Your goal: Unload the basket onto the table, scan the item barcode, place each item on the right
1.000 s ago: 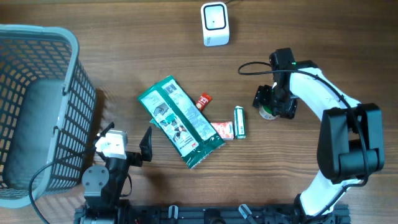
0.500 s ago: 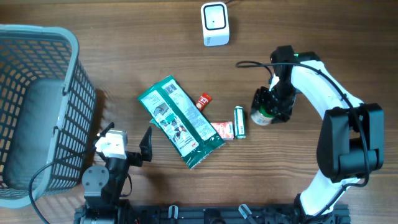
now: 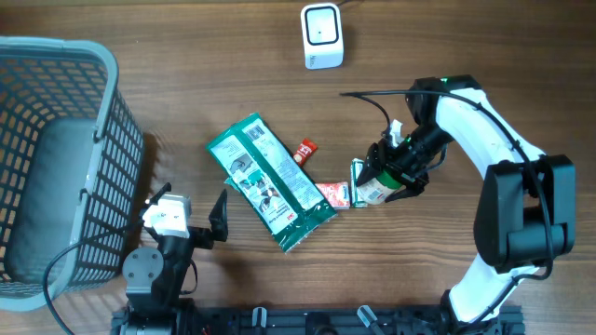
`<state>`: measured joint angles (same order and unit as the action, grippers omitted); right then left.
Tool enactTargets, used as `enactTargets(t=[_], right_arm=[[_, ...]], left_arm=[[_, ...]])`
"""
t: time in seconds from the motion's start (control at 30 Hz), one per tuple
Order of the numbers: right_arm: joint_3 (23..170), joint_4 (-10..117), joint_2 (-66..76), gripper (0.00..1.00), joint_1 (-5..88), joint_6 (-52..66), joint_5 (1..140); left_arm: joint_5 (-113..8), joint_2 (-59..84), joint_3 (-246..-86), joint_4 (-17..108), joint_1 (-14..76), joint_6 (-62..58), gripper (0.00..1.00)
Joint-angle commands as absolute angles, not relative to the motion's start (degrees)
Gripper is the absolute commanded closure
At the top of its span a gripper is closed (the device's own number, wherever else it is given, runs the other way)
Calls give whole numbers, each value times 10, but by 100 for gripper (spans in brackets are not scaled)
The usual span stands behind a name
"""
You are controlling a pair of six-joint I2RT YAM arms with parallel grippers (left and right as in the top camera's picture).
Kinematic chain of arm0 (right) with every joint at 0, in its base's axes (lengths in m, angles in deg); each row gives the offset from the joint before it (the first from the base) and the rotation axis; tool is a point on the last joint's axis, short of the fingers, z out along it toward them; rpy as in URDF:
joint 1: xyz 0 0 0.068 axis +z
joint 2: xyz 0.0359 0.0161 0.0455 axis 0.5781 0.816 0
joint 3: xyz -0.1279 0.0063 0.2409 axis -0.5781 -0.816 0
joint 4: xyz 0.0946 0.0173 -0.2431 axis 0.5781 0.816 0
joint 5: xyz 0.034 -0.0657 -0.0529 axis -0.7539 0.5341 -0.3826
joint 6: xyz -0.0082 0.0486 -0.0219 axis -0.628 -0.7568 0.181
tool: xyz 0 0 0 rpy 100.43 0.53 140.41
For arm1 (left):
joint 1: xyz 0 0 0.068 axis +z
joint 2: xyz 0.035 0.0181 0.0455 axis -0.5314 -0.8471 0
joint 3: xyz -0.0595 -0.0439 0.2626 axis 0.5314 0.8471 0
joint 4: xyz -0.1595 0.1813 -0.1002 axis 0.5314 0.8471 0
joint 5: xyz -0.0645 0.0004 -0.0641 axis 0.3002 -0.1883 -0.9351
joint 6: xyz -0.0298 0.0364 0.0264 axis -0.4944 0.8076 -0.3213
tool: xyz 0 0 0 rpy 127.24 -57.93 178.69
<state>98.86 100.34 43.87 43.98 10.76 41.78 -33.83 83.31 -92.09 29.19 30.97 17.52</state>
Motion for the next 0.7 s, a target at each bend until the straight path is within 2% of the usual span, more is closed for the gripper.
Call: enactTargets(t=[0.0,0.17,0.33,0.5,0.6,0.67], right_arm=[[1001,1021,445,41,468,133,332],[1001,1046,445,41,548,132,332],[1001,1000,445,41,606,80,343],[1010,924,445,48,619,5,343],[1039,898,445,48,619,-5,355],[1074,876,445,48,619,-27,410]], left_arm=[[-343,835,-919,292,308,170,0],[-343,835,-919,292,308,170,0],[-343,835,-919,292,308,169,0],[-343,835,-919,292,308,169,0],[-343,835,-919,292,308,169,0],[-343,835,-919,292,308,169,0]])
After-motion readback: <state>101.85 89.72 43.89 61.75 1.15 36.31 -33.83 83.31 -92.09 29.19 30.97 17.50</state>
